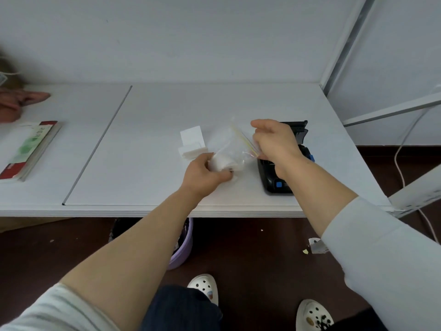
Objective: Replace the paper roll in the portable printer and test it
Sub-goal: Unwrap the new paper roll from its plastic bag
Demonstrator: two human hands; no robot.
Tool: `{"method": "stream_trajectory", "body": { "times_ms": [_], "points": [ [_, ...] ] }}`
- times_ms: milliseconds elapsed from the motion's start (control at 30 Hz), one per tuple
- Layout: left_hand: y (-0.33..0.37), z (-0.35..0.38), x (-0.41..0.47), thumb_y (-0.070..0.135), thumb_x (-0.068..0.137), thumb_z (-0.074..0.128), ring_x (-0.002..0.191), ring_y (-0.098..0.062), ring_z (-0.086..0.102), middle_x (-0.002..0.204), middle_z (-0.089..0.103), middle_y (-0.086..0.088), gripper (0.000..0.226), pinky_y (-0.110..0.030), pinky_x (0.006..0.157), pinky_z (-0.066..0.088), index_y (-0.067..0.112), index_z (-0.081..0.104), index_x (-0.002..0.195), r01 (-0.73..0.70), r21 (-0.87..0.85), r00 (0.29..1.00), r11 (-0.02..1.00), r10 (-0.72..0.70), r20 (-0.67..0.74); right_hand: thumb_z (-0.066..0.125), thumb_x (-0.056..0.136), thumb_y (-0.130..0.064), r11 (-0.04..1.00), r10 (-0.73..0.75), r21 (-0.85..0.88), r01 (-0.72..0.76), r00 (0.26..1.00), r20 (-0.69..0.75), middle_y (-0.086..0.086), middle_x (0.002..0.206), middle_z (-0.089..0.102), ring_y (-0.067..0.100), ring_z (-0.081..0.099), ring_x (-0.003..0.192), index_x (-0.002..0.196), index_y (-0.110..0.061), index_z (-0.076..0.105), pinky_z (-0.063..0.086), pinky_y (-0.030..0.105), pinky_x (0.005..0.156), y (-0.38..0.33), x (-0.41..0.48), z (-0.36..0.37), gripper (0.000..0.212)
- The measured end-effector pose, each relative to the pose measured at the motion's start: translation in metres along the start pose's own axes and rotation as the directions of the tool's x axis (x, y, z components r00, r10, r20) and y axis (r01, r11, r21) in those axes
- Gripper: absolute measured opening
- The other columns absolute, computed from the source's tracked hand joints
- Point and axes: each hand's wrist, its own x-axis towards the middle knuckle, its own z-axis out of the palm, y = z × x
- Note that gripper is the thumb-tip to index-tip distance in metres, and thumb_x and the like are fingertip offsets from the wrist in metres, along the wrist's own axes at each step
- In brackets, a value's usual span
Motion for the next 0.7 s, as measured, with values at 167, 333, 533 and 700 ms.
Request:
{"method": "stream_trajectory", "body": {
  "times_ms": [167, 333, 533, 700],
  "points": [
    [0.016, -0.034, -0.008, 0.004, 0.072, 0.062, 0.079, -0.023, 0.062, 0.093, 0.062, -0.010, 0.023, -0.020, 0.058, 0.054, 0.005, 0.064, 0.096, 0.267, -0.457, 0.936, 0.849, -0.116, 0.333, 0.043, 0.093, -0.040, 0.984, 0.117, 0.123, -0.132, 0.985, 0.125, 0.000, 0.130, 0.052, 0.021, 0.050, 0.114, 0.125, -0.021, 0.057, 0.034, 0.040, 0.111, -0.002, -0.004, 0.008, 0.039],
    [0.023, -0.057, -0.010, 0.027, 0.081, 0.051, 0.056, -0.030, 0.059, 0.087, 0.055, -0.013, 0.023, -0.024, 0.047, 0.043, 0.009, 0.058, 0.093, 0.427, -0.416, 0.875, 0.803, -0.251, 0.414, 0.040, 0.093, -0.047, 0.965, 0.127, 0.202, -0.170, 0.970, 0.208, 0.000, 0.118, 0.056, 0.016, 0.047, 0.111, 0.121, -0.030, 0.057, 0.032, 0.032, 0.100, 0.008, -0.008, 0.019, 0.037],
    [0.017, -0.061, -0.003, 0.048, 0.092, 0.040, 0.041, -0.022, 0.052, 0.091, 0.062, -0.019, 0.039, -0.017, 0.039, 0.041, 0.014, 0.055, 0.102, 0.537, -0.277, 0.814, 0.797, -0.403, 0.418, 0.058, 0.085, -0.046, 0.977, 0.162, 0.100, -0.190, 0.957, 0.239, -0.003, 0.078, 0.054, 0.014, 0.057, 0.071, 0.082, -0.025, 0.067, 0.047, 0.029, 0.074, 0.016, -0.015, 0.026, 0.023],
    [0.011, -0.055, 0.002, 0.080, 0.078, 0.031, 0.052, -0.017, 0.046, 0.081, 0.062, -0.012, 0.078, -0.023, 0.048, 0.040, 0.015, 0.055, 0.114, 0.484, -0.145, 0.835, 0.863, -0.406, 0.372, 0.053, 0.091, -0.015, 0.988, 0.148, -0.001, -0.153, 0.951, 0.273, -0.002, 0.077, 0.066, 0.011, 0.059, 0.061, 0.077, -0.019, 0.053, 0.039, 0.025, 0.063, 0.026, -0.018, 0.034, 0.015]
  ]
}}
